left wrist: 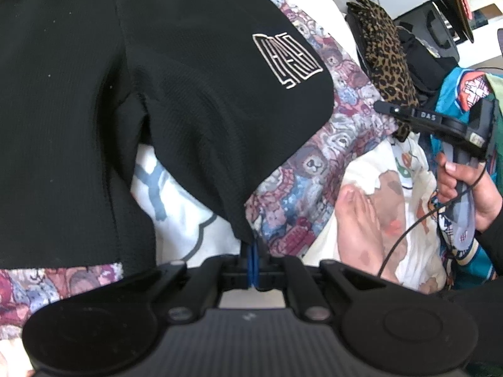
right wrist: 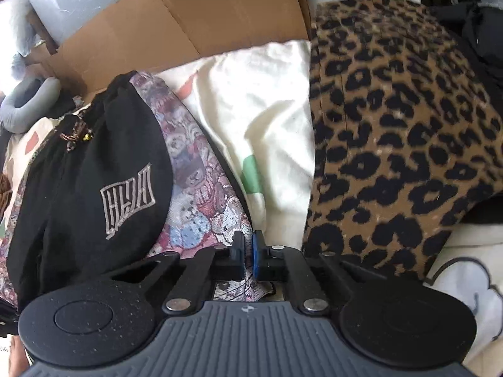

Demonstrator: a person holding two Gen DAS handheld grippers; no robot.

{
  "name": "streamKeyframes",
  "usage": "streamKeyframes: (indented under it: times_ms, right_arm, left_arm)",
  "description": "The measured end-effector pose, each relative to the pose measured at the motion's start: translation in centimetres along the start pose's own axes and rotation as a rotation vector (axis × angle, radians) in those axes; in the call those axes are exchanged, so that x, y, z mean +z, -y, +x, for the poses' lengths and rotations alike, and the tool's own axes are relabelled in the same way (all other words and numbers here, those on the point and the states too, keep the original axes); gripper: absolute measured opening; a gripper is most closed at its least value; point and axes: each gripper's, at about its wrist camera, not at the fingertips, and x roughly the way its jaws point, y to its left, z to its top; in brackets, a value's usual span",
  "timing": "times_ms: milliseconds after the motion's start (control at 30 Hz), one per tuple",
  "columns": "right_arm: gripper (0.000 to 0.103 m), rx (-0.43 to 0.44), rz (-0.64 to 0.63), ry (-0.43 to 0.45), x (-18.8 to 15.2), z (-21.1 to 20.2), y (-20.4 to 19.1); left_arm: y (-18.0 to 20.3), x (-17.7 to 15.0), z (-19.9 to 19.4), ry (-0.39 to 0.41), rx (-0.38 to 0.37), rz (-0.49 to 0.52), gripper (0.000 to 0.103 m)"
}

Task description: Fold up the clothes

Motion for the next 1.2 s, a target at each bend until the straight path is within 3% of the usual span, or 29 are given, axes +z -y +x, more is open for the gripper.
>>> streamKeyframes:
  times_ms: [300, 533, 800, 867, 967, 1133, 1200]
  right_arm:
    - [0.001, -0.001, -0.006, 0.004, 2.1, -3.4, -1.0]
    - [0.001, -0.053, -0.021, -0.011, 2.3, -2.0, -0.1]
    - [0.001, -0.101, -0.042, -0.022, 2.4, -0.4, 0.6]
    - [0.001, -0.106, -0.049, -0.026, 2.4, -0.3, 0.5]
    - [0.001, -0.108, -0.054, -0.033, 2.3, -0.2, 0.5]
    - [0.001, -0.110, -0.069, -0.041, 2.4, -0.2, 0.3]
    - [0.001, -0.108, -0.077, -0.044, 2.5, -0.4, 0.1]
  left_arm:
    - [0.4, 0.6, -2.0, 0.019, -0.041, 0.012, 0.001]
    - [0.0, 0.3, -1.7, -0.019, -0.074, 0.010, 0.003]
    - [-0.7, -0.2, -1.7, -0.020, -0.066, -0.048, 0.016]
    - [-0.6, 0.0, -1.1, -0.010, -0.074, -0.072, 0.029]
    - [-0.9, 0.0, -0.1, 0.005, -0.106, -0.125, 0.038]
    - [-1.7, -0.1, 1.7, -0.011, -0.187, -0.235, 0.036]
    - [-1.8, -0.2, 2.5, -0.025, -0.213, -0.267, 0.016]
